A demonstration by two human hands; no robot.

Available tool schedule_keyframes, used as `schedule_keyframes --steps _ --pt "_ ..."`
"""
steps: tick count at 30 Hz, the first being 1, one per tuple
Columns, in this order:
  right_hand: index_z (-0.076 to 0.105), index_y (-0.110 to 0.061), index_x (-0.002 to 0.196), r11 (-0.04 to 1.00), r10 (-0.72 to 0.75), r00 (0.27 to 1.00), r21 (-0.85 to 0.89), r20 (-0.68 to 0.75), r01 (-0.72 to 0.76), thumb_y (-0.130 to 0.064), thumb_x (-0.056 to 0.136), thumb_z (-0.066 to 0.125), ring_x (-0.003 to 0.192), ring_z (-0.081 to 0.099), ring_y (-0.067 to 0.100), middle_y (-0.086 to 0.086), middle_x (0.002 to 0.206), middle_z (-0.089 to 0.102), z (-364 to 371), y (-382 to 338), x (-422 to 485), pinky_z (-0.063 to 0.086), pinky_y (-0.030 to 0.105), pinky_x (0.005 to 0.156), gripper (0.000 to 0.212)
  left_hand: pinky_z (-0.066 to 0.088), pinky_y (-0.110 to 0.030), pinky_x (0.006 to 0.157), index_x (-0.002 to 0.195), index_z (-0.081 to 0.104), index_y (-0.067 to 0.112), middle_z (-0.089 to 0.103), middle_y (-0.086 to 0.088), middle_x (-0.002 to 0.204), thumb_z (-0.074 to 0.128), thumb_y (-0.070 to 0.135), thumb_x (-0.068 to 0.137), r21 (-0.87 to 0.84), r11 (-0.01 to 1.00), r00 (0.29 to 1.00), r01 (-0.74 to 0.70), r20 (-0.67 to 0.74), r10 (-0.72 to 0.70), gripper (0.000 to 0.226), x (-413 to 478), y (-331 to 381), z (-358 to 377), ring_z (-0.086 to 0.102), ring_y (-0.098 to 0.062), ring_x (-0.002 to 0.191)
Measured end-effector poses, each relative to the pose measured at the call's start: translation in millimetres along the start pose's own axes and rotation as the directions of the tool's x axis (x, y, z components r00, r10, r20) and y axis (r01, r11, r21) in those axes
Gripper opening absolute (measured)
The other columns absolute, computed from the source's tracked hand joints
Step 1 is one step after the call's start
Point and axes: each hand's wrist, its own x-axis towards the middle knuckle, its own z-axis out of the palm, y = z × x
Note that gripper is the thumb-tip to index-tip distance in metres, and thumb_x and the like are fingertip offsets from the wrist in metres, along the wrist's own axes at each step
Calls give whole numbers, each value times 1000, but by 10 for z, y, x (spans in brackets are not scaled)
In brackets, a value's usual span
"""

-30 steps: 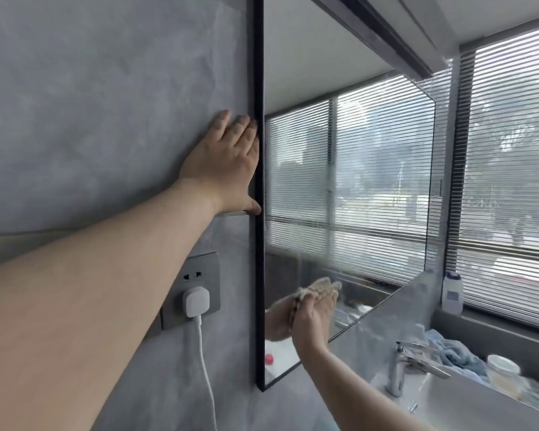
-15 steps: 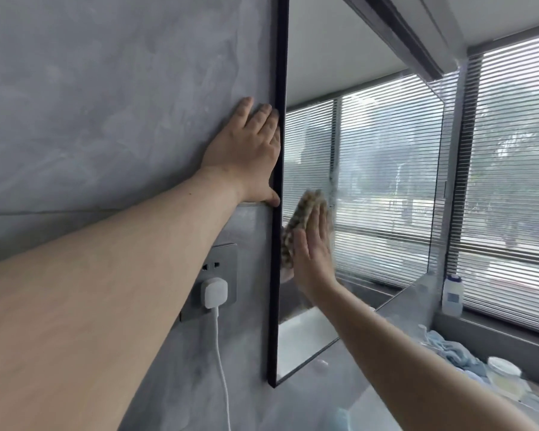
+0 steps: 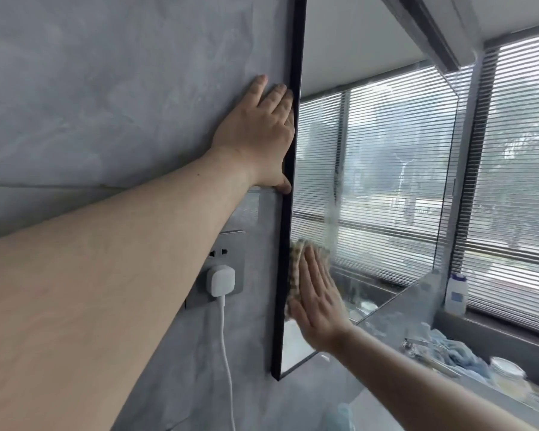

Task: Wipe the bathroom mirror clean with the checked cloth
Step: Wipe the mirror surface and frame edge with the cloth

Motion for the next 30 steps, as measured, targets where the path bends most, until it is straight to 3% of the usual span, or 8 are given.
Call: schedule_keyframes --steps 4,7,13,19,23,27,30 --pt "7 2 156 998 61 994 -1 87 -61 -36 103 24 149 17 44 24 163 9 315 -288 -877 27 57 115 67 3 -54 124 154 21 -1 17 -19 164 48 93 64 -4 1000 1000 0 -21 0 133 -6 -3 6 11 -32 153" --pt "8 3 156 994 106 991 28 82 -108 -36 103 25 149 16 44 24 163 9 367 -388 -988 27 56 114 68 3 -54 124 154 23 -1 18 -19 164 48 94 64 0 1000 1000 -3 -28 3 133 -3 -3 12 12 -32 153" --pt "13 8 152 976 179 984 128 -9 -176 -37 104 18 152 10 39 24 163 8 24 -241 67 18 57 121 66 5 -54 124 154 22 -2 19 -19 163 47 94 63 0 1000 999 -4 -40 4 134 -14 -3 10 14 -32 153" --pt "1 -5 155 939 336 938 106 -88 -327 -37 100 20 154 -4 19 10 165 -3 -310 -113 948 2 39 126 66 4 -53 124 155 21 0 19 -17 164 43 96 62 -7 1000 999 1 -44 -1 136 -29 0 -17 13 -31 153" --pt "-3 -6 157 878 456 890 169 -12 -448 -43 99 15 153 -12 13 7 166 -10 -84 -252 548 -2 39 125 71 3 -52 124 155 19 0 17 -17 164 43 96 62 -9 1000 999 3 -37 -3 136 -32 8 -19 12 -30 153" --pt "-5 -6 156 803 557 828 213 64 -557 -41 100 17 153 -12 19 6 166 -14 266 -552 -331 -1 40 124 70 3 -52 124 155 20 1 18 -15 165 41 96 62 -9 1000 999 3 -41 -3 135 -27 18 -32 11 -28 154" --pt "-19 -9 150 690 659 722 212 211 -692 -49 95 10 149 -25 12 -14 157 -37 479 -753 -974 -4 39 123 74 3 -51 124 154 22 1 19 -15 164 38 96 60 -4 1000 999 5 -45 -6 135 -20 20 -17 12 -27 154"
